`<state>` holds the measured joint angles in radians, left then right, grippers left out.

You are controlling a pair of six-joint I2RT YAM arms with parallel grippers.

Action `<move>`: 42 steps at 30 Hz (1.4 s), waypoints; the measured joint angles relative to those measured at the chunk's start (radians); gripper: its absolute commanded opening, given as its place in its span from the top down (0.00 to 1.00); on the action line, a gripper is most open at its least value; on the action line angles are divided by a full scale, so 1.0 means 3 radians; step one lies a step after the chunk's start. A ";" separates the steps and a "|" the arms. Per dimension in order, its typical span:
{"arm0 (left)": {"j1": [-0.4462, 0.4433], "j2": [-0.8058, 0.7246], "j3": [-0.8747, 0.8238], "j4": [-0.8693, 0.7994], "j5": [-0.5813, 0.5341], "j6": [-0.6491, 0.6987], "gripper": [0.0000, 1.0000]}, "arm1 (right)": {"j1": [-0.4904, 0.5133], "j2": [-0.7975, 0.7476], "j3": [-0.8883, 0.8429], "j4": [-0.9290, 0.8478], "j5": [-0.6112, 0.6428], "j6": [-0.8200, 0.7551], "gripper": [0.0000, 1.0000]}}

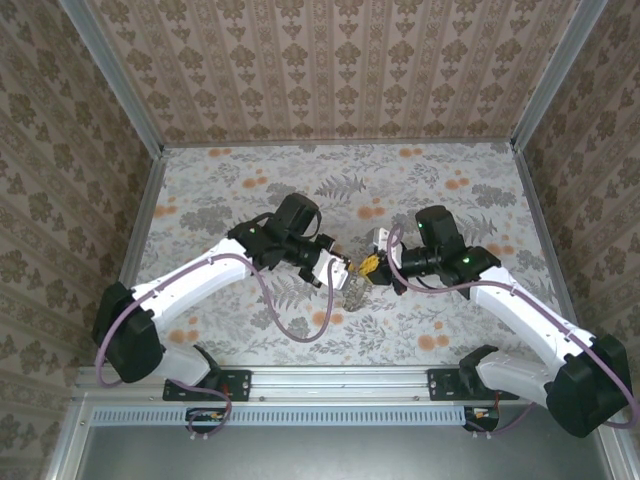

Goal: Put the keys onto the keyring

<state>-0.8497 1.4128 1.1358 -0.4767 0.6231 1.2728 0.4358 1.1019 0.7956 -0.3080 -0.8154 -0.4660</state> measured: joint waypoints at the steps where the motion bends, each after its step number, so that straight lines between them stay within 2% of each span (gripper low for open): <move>1: -0.0009 -0.0013 0.0000 0.0017 -0.0031 0.0013 1.00 | -0.0018 0.0000 0.0000 0.0045 -0.0034 0.0038 1.00; 12: -0.0023 -0.0121 -0.0053 0.0196 -0.0181 0.0005 1.00 | -0.0099 -0.0064 -0.0067 0.0347 -0.0177 0.0256 1.00; 22: 0.0100 -0.0182 -0.0234 0.0516 0.0207 -0.0456 1.00 | -0.0128 -0.0534 -0.0621 0.1175 -0.0069 0.0497 1.00; 29: 0.0163 -0.0225 -0.0275 0.0696 0.0392 -0.0693 1.00 | -0.0127 -0.0683 -0.0717 0.1453 -0.0010 0.0495 1.00; 36: 0.0247 -0.0225 -0.0312 0.0819 0.0600 -0.0931 0.86 | -0.0061 -0.0765 -0.0760 0.1541 0.0090 0.0327 1.00; 40: 0.0313 -0.0225 -0.0317 0.0768 0.0696 -0.1039 0.74 | -0.0004 -0.0778 -0.0760 0.1542 0.0192 0.0174 1.00; 42: 0.0356 -0.0225 -0.0317 0.0740 0.0759 -0.1094 0.73 | 0.0057 -0.0778 -0.0760 0.1542 0.0277 0.0079 1.00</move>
<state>-0.7429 1.3453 1.0409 -0.2546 0.8509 0.9447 0.4530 0.8684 0.5674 0.1547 -0.7322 -0.4423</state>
